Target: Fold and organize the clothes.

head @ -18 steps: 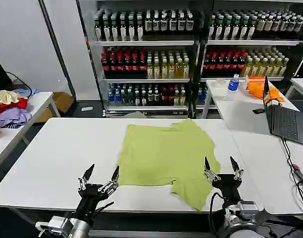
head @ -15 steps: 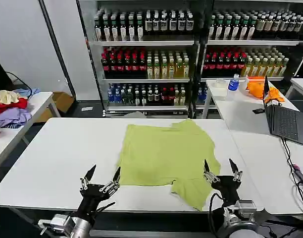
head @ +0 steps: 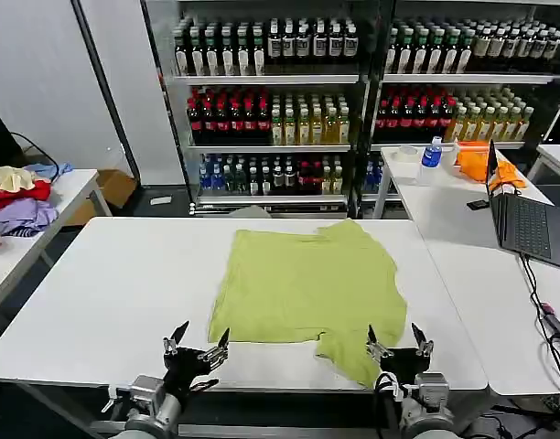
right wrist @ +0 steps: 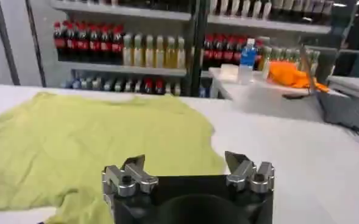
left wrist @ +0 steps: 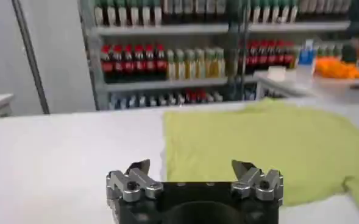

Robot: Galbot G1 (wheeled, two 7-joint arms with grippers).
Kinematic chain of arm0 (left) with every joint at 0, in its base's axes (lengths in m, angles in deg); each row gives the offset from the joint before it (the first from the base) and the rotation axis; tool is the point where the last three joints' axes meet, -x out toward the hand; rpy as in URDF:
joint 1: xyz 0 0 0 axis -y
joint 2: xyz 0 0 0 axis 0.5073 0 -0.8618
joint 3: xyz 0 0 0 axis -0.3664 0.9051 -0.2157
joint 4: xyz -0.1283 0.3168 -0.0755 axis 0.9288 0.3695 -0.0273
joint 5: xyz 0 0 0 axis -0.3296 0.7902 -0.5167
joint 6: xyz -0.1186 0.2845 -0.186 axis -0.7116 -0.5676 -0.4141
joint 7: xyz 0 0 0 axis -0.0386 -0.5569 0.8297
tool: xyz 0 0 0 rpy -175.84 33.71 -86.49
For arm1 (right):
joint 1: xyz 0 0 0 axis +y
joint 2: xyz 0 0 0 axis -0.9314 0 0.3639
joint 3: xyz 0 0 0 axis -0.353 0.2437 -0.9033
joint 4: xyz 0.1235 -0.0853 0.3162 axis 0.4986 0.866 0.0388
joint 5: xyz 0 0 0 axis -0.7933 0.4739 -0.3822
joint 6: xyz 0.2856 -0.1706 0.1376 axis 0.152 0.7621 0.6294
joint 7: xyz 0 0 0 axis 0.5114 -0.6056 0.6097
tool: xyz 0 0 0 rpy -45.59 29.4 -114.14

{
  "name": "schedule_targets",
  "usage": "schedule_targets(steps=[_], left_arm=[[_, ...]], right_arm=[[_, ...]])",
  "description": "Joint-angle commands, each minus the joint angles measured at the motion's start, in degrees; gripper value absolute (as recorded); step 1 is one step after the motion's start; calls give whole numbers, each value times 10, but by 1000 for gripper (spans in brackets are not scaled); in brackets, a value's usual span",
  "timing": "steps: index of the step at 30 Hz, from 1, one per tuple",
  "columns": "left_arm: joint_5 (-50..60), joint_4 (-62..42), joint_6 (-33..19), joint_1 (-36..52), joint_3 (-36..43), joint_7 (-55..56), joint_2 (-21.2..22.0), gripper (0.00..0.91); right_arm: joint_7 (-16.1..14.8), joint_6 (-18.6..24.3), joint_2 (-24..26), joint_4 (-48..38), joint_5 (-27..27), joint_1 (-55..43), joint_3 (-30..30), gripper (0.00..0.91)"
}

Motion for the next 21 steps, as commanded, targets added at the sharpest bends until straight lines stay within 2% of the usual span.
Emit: schedule_targets(steps=[1,20,21], left_arm=[[-14,-51,39,53,24,19,-6,907],[-44,-96,35,103,46,30,-6,907],[-47,-97,35,104,46,31,-6,725]], right_arm=[[4,-16,-10,-10,16,22,14,907],[12,-16,-34,-37,23,24,34,907],[11,-16,-34,-35,21,25,36,907]])
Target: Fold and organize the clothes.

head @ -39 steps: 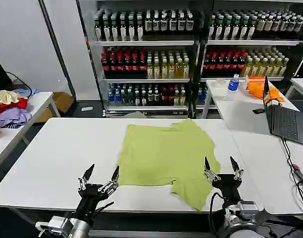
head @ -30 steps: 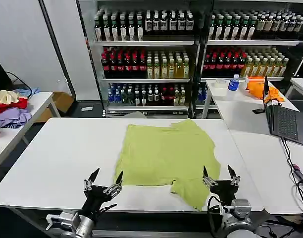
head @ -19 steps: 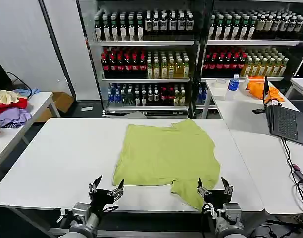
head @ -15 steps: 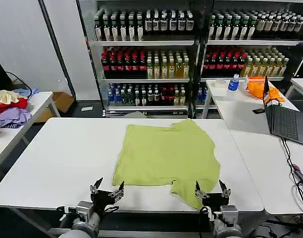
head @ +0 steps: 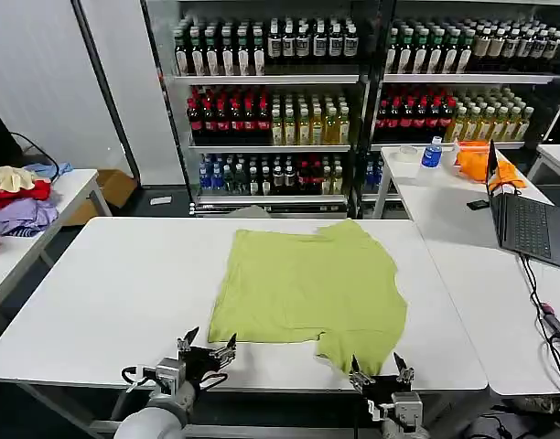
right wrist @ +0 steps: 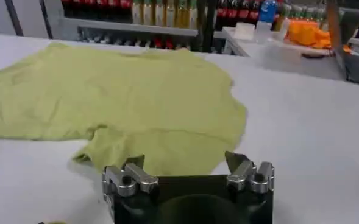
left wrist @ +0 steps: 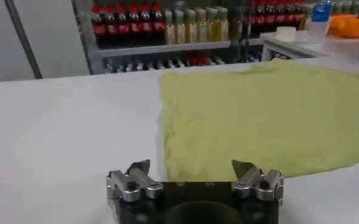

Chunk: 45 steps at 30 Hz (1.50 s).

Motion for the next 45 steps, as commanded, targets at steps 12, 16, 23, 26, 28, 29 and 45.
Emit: schedule_targets(steps=[12,16,23,26,28,29,45], left_arm=[[-17,-52,-6,23,17,3,-4,20],[-19,-54,-7,21,17,-1,-5,20],[-36,-42,-17,13,18,-16,-7,20],[-39,-27,-21,3,17,-21,-9,20],[-42,-15,-26,-4,12,-24,-9,20],[-43,-11,-27,-7,10,-25,-9,20],[-68,179,-44,-160,-92,-25,2,20]], right_arm=[[1,0,-1,-7,-16,7,8,0],[4,1,0,-6,-22,10,7,0],[4,6,5,8,-25,13,5,0],[8,11,9,15,-27,15,1,0],[10,14,11,23,-25,19,-4,0],[10,14,12,28,-25,21,-6,0],[-7,26,58,165,-50,97,-75,0]])
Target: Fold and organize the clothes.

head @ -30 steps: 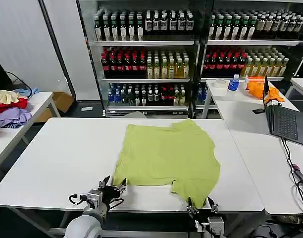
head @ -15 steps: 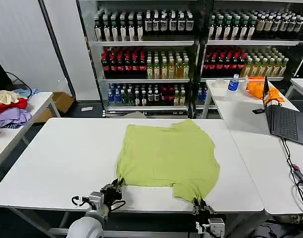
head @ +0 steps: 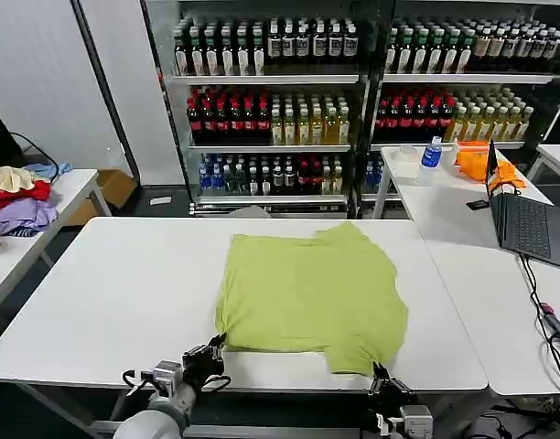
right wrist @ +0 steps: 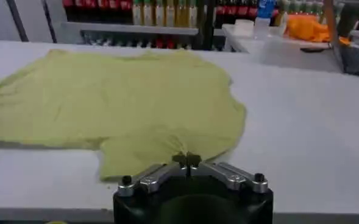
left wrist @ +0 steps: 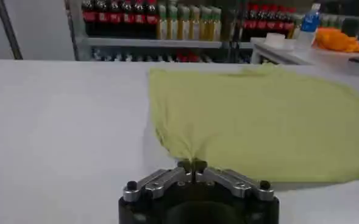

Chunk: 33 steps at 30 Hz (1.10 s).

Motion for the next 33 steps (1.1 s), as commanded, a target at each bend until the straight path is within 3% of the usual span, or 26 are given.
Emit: schedule_targets(steps=[1,8,22,33], left_arm=[[-9,116,-12,-93,-60,-2,5,20],[-2,81,-16,-53,-52,-3,-18,30],[10,-39,-29,58,1,-13,-48,30],[22,-113,-32,141,45,-12,-40,30]], right_arm=[[-3,10,17,66,-10,27,-35,0],[-24,52,50,24,-10,-44,-33,0],[-29,50,128,-93,-31,-207,2,0],[-27,53,154,-166,-31,-285,37,0]])
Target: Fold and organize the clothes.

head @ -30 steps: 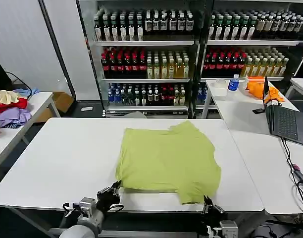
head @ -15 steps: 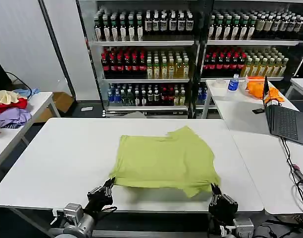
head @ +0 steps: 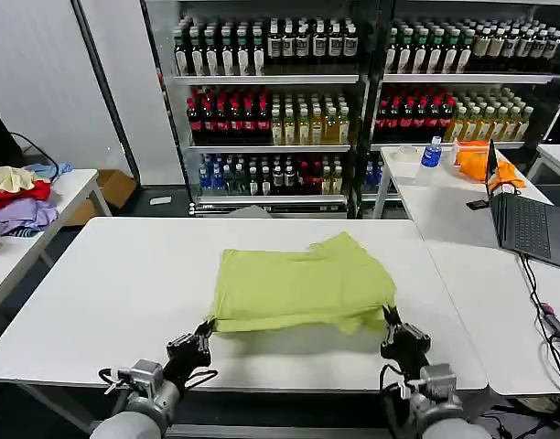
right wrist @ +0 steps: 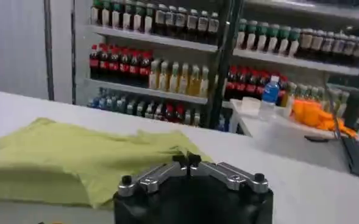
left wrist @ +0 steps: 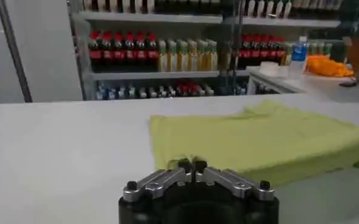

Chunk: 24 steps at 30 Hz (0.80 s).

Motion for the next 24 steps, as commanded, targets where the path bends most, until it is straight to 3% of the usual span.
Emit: schedule_targets(steps=[1,8,10,12,13,14,15,24], left_arm=[[10,-80,-4,90,40,0,0,30],[24,-105,-11,108,55,4,8,40],[24,-111,-11,111,57,6,10,161],[23,-113,-11,113,59,6,12,413],[23,-114,-13,115,61,7,14,685],[22,-115,-15,116,61,7,14,826],[21,-114,-19,116,61,9,16,907],[4,-89,-38,94,39,19,15,907]], right_arm=[[0,5,27,-71,-3,-81,23,0],[1,18,18,-109,1,-101,42,0],[1,20,14,-119,8,-105,49,0],[1,21,11,-126,11,-107,53,0],[5,19,8,-130,15,-109,55,0],[5,17,6,-132,17,-109,56,20],[2,13,4,-135,19,-109,57,907],[0,21,0,-126,47,-79,42,907]])
